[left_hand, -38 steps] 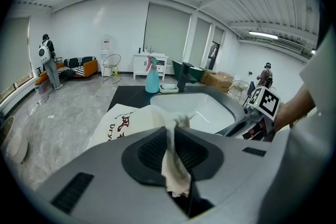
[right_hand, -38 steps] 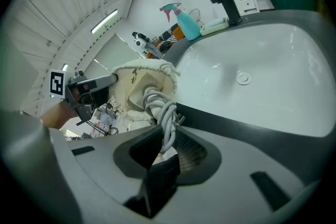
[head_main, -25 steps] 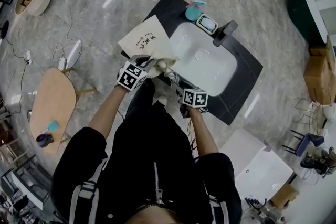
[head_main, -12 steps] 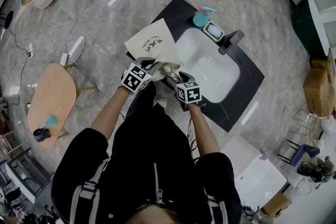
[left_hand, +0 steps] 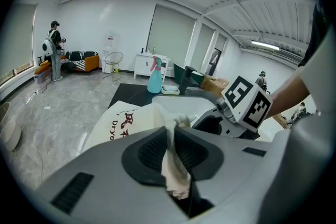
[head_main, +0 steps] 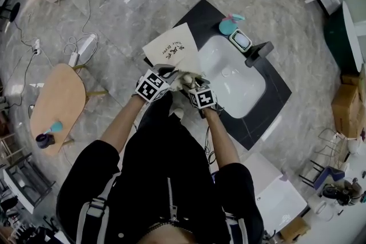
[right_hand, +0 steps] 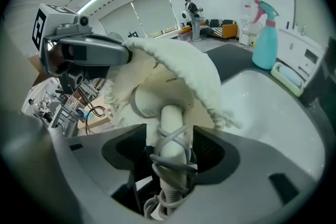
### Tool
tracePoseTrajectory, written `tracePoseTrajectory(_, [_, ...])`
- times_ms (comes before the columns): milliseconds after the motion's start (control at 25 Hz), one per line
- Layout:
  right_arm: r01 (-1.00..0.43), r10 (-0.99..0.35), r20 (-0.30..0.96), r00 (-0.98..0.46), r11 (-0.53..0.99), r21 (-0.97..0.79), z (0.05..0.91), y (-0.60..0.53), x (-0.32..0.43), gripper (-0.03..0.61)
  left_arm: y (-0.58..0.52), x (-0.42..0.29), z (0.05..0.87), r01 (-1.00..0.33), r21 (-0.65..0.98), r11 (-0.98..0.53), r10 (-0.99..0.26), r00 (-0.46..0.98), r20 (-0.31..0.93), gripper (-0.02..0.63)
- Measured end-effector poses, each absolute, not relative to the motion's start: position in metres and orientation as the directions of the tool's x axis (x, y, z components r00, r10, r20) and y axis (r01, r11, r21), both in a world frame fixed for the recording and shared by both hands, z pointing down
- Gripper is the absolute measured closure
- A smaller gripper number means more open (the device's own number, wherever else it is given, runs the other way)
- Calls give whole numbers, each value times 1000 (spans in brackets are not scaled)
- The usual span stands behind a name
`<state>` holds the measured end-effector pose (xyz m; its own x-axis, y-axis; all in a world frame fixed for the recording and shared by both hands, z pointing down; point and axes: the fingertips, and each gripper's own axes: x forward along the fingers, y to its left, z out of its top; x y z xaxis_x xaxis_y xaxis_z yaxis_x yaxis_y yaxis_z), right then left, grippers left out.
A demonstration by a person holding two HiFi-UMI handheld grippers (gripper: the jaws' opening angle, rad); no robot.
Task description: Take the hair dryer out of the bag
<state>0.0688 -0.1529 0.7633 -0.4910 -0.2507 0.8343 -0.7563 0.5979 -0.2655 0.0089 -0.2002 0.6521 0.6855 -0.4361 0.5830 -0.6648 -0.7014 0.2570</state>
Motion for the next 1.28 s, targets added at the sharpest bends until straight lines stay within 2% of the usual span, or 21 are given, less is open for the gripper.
tracePoseTrajectory(480, [-716, -148, 914, -377, 673, -186, 781, -159, 63, 301, -203, 4, 657, -662, 277, -697, -422, 690, 588, 554])
tracePoseTrajectory(760, [-714, -10, 934, -358, 648, -267, 792, -141, 54, 307, -203, 4, 659, -661, 287, -694, -416, 693, 589, 554])
tracePoseTrajectory(920, [-724, -27, 956, -292, 660, -202, 798, -142, 63, 303, -204, 3, 660, -660, 288, -694, -414, 693, 590, 554])
tracePoseTrajectory(1080, [-707, -79, 947, -312, 685, -176, 800, -147, 59, 302, -203, 3, 661, -659, 290, -694, -411, 693, 592, 554])
tracePoseTrajectory(1280, [-704, -117, 938, -325, 693, -158, 799, -152, 57, 334, -203, 2, 662, -656, 285, -699, -408, 694, 593, 554])
